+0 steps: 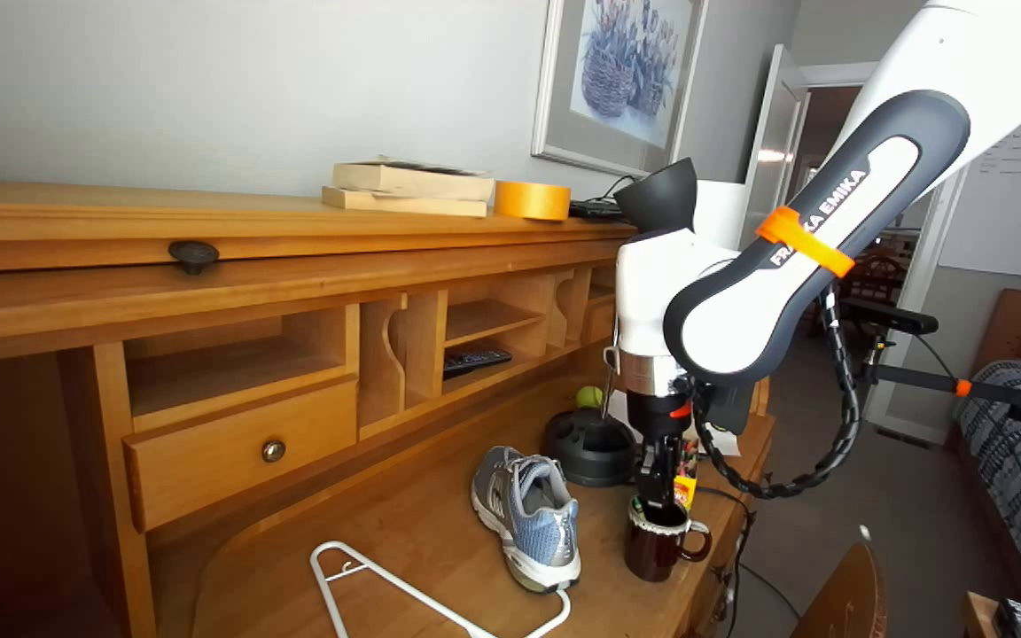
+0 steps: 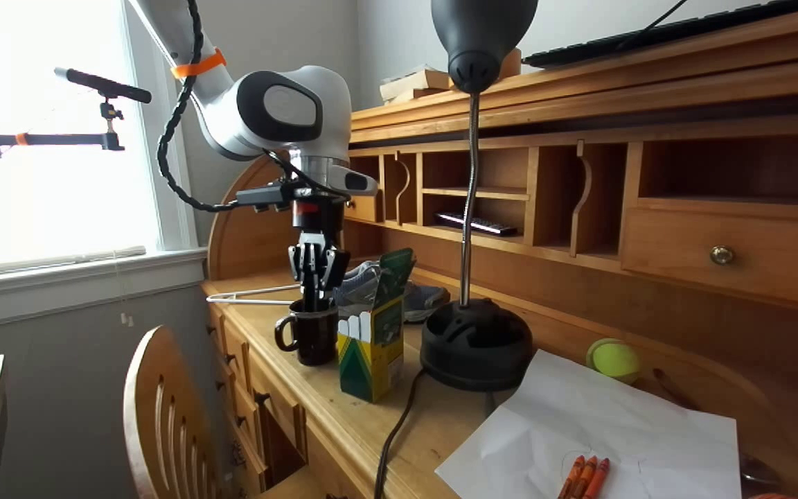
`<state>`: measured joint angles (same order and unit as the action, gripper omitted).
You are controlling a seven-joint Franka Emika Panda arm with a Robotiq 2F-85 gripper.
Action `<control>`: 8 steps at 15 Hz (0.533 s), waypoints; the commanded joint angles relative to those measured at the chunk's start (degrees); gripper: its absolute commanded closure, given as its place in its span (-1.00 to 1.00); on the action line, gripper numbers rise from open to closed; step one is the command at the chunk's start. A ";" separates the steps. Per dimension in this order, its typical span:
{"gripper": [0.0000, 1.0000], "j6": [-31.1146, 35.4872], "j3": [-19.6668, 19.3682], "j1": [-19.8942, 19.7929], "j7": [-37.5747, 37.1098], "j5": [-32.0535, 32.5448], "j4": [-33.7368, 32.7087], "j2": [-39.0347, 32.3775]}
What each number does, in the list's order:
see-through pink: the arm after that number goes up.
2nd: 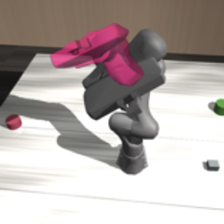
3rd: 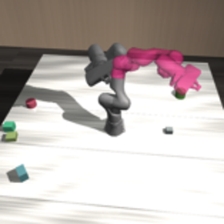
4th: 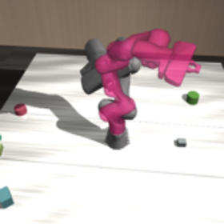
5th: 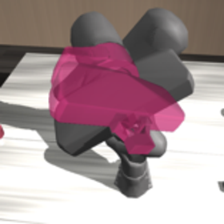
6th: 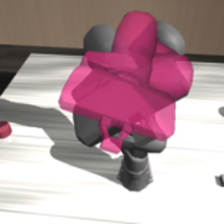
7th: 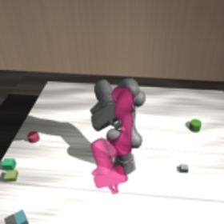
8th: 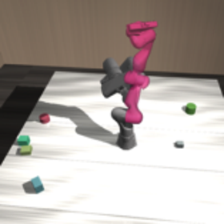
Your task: Remove the crayon from the mug and put it in the box.
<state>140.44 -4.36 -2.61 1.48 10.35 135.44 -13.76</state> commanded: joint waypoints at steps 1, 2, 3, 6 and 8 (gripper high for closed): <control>0.28 1.55 -0.52 0.67 -1.79 2.27 0.20 -0.74; 0.29 1.62 -0.56 0.79 -2.01 2.63 0.20 -0.77; 0.27 1.67 -0.57 0.88 -2.13 2.89 0.18 -0.79; 0.26 2.05 -0.68 1.14 -2.72 4.02 0.08 -0.90; 0.23 2.66 -0.75 1.26 -3.27 4.77 0.11 -0.90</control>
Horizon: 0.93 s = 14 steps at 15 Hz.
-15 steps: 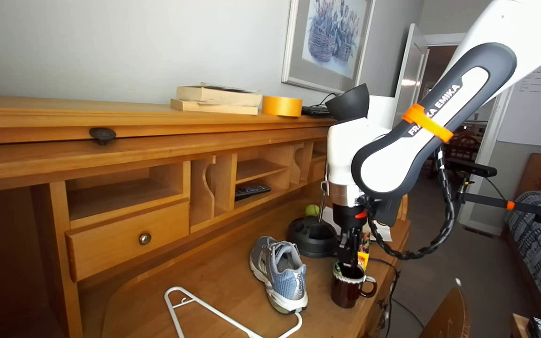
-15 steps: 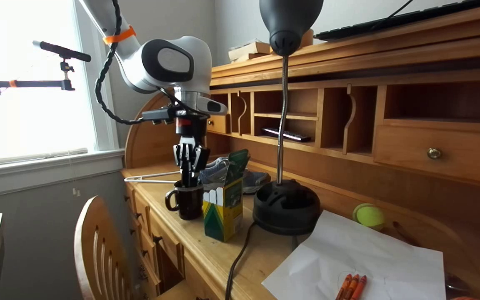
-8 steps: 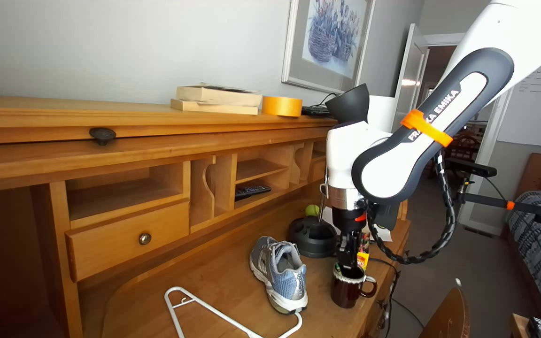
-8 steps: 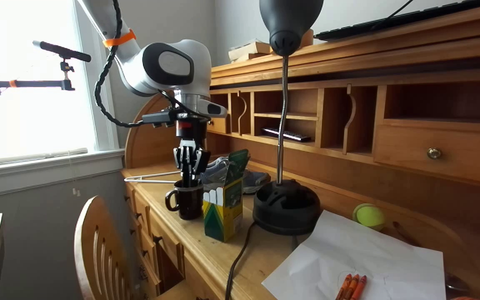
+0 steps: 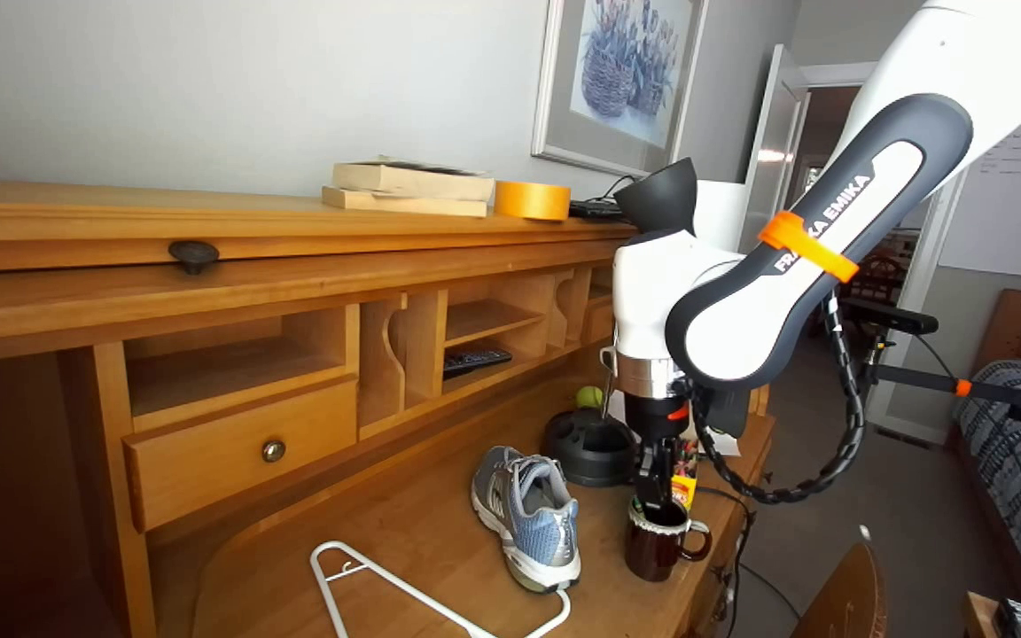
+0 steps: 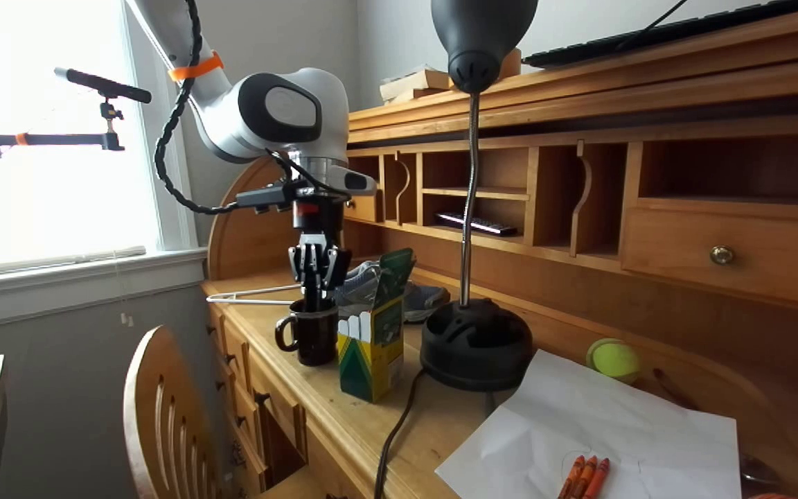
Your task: Remove the crayon from the mug and put it in the box.
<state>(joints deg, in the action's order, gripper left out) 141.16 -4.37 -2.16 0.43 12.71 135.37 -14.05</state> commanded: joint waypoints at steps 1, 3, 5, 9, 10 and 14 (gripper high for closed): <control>0.22 2.28 -0.78 0.85 -2.41 2.72 0.19 -0.65; 0.23 2.69 -0.81 0.91 -2.63 3.21 0.14 -0.80; 0.26 3.02 -0.88 1.00 -3.00 3.82 0.03 -1.01; 0.27 2.99 -0.92 1.24 -3.37 4.73 -0.23 -1.34; 0.27 2.98 -0.95 1.29 -3.38 4.84 -0.30 -1.40; 0.33 2.94 -1.15 1.60 -3.64 5.62 -0.69 -1.74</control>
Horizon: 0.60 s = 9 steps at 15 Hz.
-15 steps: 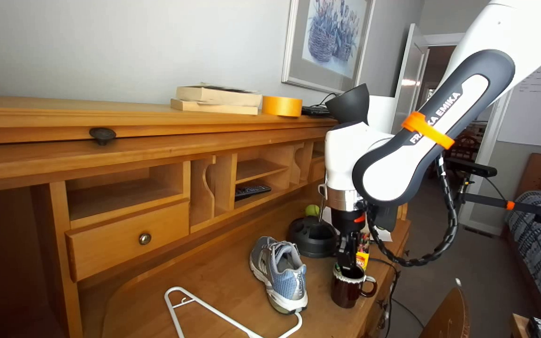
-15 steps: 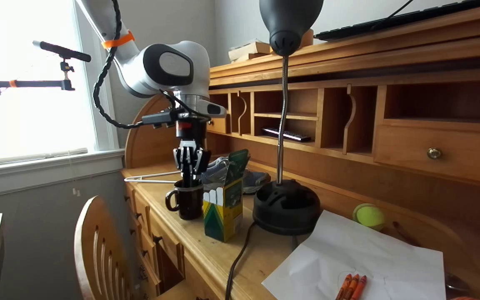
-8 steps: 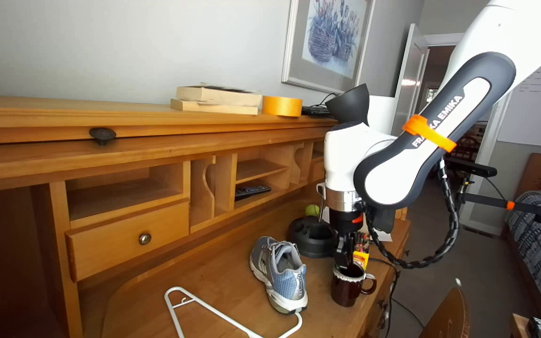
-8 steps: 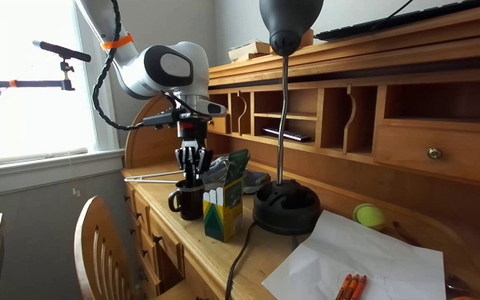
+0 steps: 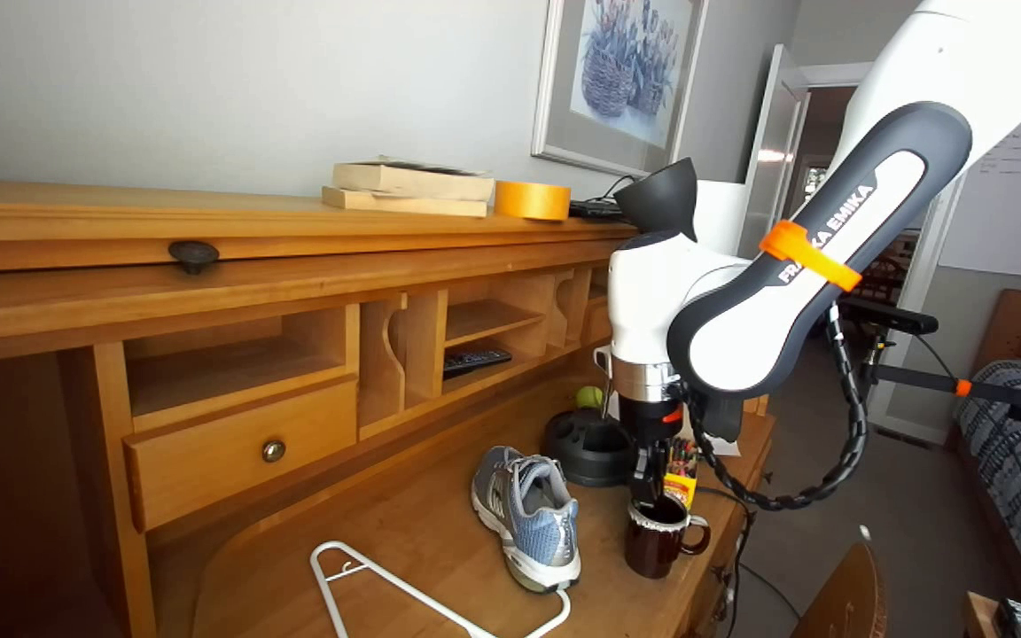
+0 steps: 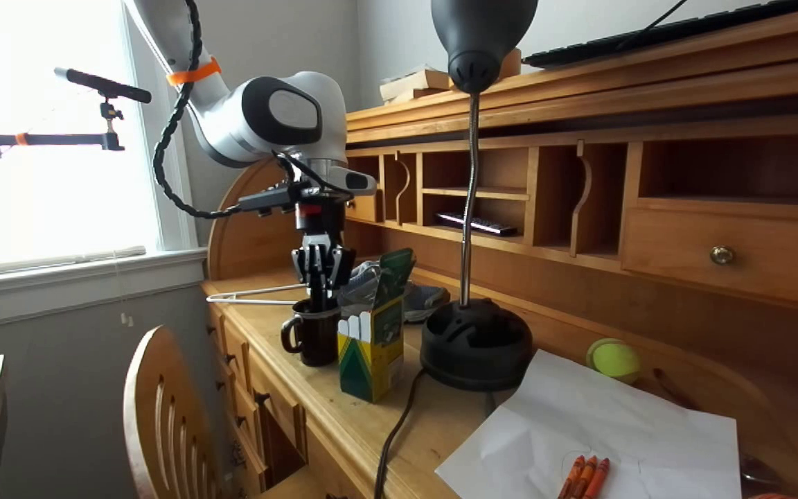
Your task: Remove the crayon from the mug and put it in the box.
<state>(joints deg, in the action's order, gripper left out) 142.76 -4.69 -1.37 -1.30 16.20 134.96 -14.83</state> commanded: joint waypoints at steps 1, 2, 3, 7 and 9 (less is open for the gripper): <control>0.33 1.29 -0.87 0.89 -2.05 2.35 -0.33 -1.00; 0.36 1.28 -0.93 0.96 -2.16 2.50 -0.36 -1.05; 0.40 1.27 -0.97 1.02 -2.30 2.69 -0.40 -1.10; 0.43 1.14 -1.06 1.22 -2.74 3.17 -0.65 -1.40; 0.46 1.08 -1.10 1.27 -2.82 3.28 -0.77 -1.52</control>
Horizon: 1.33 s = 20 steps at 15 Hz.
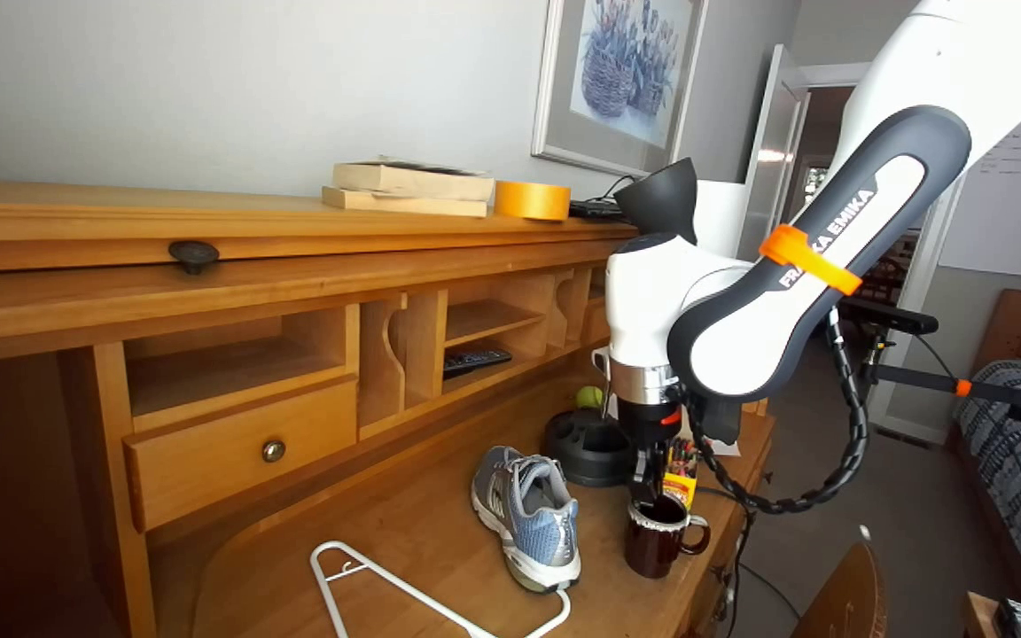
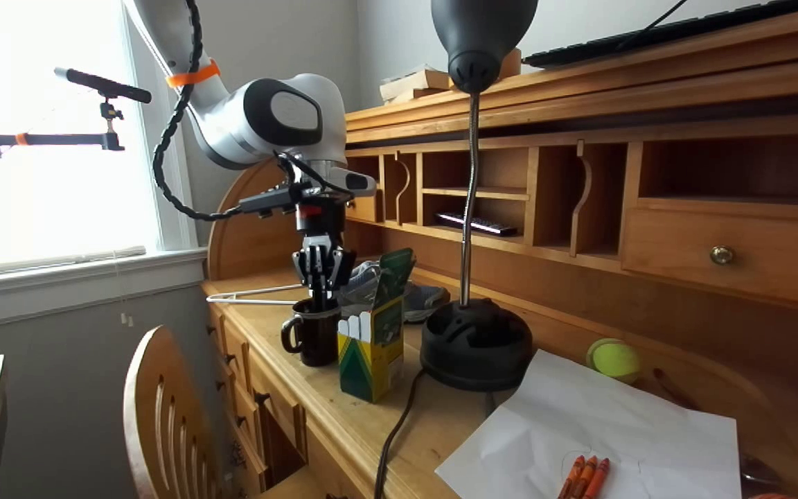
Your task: Remove the crayon from the mug and put it in the box.
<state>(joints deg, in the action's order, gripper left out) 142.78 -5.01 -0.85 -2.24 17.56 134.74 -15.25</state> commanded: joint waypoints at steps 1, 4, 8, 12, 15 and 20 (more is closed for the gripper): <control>0.46 1.03 -0.80 0.77 -1.94 1.98 -0.60 -1.15; 0.44 1.04 -0.87 0.87 -2.03 2.12 -0.83 -1.33; 0.36 1.35 -0.92 0.96 -2.44 2.27 -1.22 -1.53; 0.36 1.55 -1.12 1.18 -3.38 3.13 -1.83 -1.91; 0.46 1.67 -1.30 1.42 -3.91 3.85 -2.10 -2.10; 0.47 2.02 -1.89 2.01 -5.30 5.43 -2.61 -2.57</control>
<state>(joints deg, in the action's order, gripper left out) 143.49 -5.84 0.22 -5.22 20.56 132.87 -16.55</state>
